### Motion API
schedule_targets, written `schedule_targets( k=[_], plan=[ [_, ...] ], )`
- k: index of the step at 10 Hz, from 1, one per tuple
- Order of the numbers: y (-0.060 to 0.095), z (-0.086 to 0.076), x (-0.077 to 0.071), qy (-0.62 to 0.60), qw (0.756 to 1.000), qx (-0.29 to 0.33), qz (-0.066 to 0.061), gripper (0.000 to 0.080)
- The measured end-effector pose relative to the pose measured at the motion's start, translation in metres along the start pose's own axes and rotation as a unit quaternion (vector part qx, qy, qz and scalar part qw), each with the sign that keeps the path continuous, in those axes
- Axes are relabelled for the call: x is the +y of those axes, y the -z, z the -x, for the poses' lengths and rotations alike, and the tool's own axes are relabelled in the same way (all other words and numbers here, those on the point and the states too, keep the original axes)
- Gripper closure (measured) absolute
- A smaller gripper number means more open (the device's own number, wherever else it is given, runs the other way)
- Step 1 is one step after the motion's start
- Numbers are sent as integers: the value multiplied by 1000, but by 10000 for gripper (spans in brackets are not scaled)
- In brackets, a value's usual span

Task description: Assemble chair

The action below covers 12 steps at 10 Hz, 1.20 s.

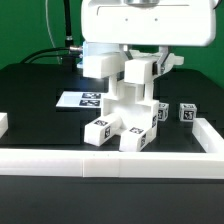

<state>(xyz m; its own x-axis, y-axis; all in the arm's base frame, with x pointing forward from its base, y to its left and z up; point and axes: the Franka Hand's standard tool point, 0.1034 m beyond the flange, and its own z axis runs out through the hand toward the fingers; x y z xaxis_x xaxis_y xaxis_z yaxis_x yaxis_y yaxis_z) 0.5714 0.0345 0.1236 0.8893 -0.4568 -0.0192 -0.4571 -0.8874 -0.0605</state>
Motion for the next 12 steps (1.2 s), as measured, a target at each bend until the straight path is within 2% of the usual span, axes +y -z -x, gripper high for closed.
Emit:
schedule_targets(
  k=[2, 8, 12],
  plan=[
    [-2, 5, -1, 3, 1000, -2, 1, 514],
    [-2, 4, 0, 3, 1000, 1, 0, 514],
    [0, 5, 7, -7, 1000, 3, -4, 514]
  ],
)
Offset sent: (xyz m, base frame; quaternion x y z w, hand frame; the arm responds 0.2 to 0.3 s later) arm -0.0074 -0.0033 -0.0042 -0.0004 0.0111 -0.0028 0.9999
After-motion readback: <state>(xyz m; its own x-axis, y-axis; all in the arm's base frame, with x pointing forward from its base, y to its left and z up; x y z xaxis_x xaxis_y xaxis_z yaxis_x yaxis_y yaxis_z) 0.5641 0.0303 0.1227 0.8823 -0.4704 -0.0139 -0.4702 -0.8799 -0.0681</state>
